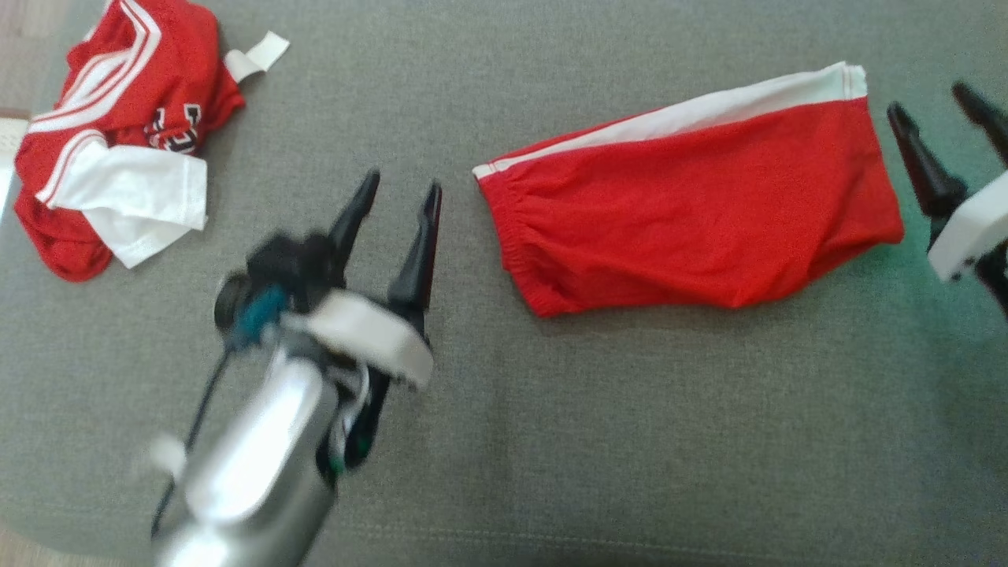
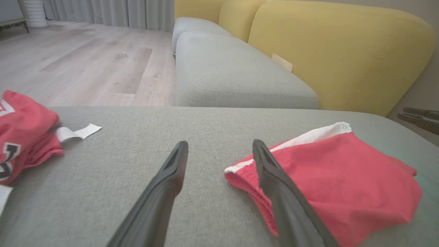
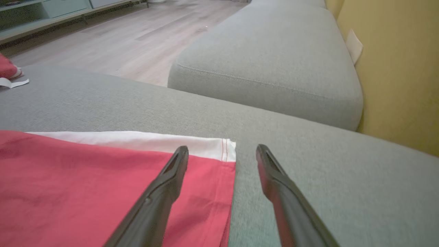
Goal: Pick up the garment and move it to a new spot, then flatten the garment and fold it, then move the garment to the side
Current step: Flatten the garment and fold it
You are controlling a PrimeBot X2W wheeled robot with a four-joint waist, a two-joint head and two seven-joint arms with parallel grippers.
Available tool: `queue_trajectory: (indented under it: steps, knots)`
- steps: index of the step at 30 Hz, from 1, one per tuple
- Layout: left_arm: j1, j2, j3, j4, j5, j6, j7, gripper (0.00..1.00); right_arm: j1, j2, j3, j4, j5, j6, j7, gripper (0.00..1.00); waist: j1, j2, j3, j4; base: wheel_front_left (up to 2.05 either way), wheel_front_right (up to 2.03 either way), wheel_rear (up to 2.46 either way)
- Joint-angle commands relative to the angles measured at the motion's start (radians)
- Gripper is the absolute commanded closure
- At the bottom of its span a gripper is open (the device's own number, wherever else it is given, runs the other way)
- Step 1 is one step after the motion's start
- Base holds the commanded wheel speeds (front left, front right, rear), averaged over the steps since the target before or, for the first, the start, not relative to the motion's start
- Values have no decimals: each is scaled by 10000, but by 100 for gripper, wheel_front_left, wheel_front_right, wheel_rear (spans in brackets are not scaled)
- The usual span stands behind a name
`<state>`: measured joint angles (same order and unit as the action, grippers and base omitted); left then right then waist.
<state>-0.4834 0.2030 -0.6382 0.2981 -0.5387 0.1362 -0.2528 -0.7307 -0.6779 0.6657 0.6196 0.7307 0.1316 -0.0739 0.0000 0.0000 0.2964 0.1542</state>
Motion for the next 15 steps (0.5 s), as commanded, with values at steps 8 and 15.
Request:
queue_trajectory:
  steps: [8, 15]
  knots:
    - [2545, -700, 1157, -2507, 2050, 494, -88, 0, 767, 744, -1222, 1559, -393, -9, 474, 0, 0, 0, -485, 702, 0, 0, 0]
    - [3583, -1314, 1155, -2859, 2663, 9, -89, 0, 943, 978, -1789, 3131, -584, -9, 1016, 0, 0, 0, -463, 1464, 0, 0, 0]
